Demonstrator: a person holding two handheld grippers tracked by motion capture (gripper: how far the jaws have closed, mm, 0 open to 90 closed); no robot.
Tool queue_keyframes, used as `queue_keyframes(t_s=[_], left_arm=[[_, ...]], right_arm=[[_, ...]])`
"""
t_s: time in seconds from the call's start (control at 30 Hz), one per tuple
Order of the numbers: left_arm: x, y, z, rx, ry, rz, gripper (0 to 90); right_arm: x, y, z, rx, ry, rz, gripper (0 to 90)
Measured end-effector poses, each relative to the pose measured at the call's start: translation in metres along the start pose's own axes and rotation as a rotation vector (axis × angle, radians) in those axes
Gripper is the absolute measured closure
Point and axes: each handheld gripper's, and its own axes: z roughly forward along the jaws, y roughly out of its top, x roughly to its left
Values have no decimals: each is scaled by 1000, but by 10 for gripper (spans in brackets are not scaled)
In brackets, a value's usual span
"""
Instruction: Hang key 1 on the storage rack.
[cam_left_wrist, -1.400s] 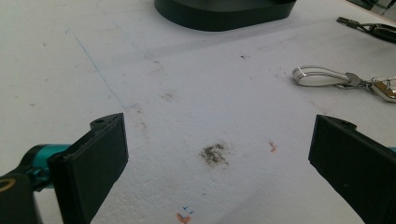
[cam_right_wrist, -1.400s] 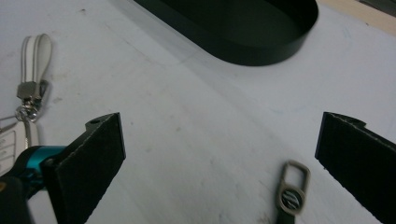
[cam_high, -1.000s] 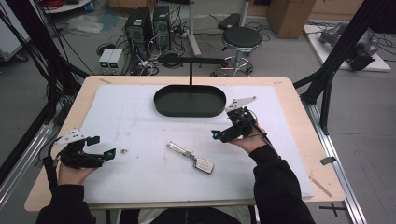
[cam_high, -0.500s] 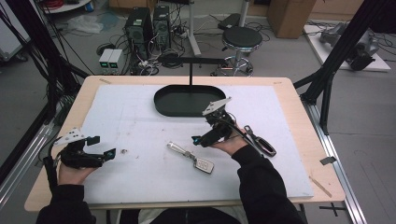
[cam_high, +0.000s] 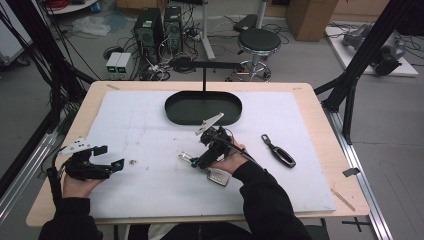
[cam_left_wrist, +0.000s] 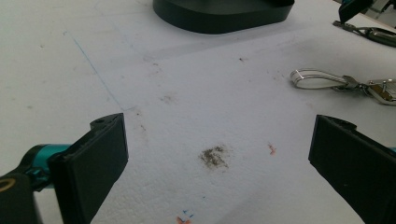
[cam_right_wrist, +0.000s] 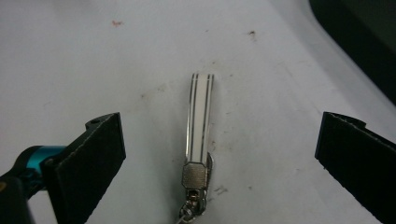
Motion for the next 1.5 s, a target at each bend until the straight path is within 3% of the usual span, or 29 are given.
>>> queue_keyframes(t_s=[0.17, 0.2, 0.33, 0.53, 0.63, 0.67, 0.8, 0.83, 0.93, 1.03, 1.13, 1.3, 1.43, 1.5], left_arm=[[0, 0, 0, 0, -1, 0, 51], [0, 0, 0, 0, 0, 1, 51], [0, 0, 0, 2, -2, 2, 51], [0, 0, 0, 3, -5, 3, 51], [0, 0, 1, 5, -5, 3, 51], [0, 0, 1, 4, -6, 4, 51], [0, 0, 1, 7, -4, 5, 51], [0, 0, 1, 7, -4, 5, 51], [0, 0, 1, 11, -1, 4, 51], [0, 0, 0, 6, -3, 1, 51], [0, 0, 0, 4, -2, -1, 51], [-1, 0, 0, 5, -3, 3, 51], [-1, 0, 0, 5, -2, 4, 51], [-1, 0, 0, 5, -2, 3, 51]], right_arm=[[6, 0, 11, 53, 3, -22, 75], [9, 0, 16, 83, 2, -37, 221], [12, -2, 24, 137, -37, -53, 345], [14, -1, 27, 141, -45, -61, 467], [15, -2, 31, 159, 0, -51, 546], [15, -2, 33, 170, -7, -54, 546], [18, -3, 38, 193, -27, -65, 714], [18, -3, 38, 193, -27, -65, 714], [21, -4, 37, 158, -50, -109, 747], [22, -5, 34, 127, -49, -110, 750], [16, -6, 21, 24, -25, -60, 752], [9, -7, 8, -33, -9, -15, 753], [-2, -8, -13, -123, 28, 62, 754], [-5, -8, -16, -138, 29, 65, 755]])
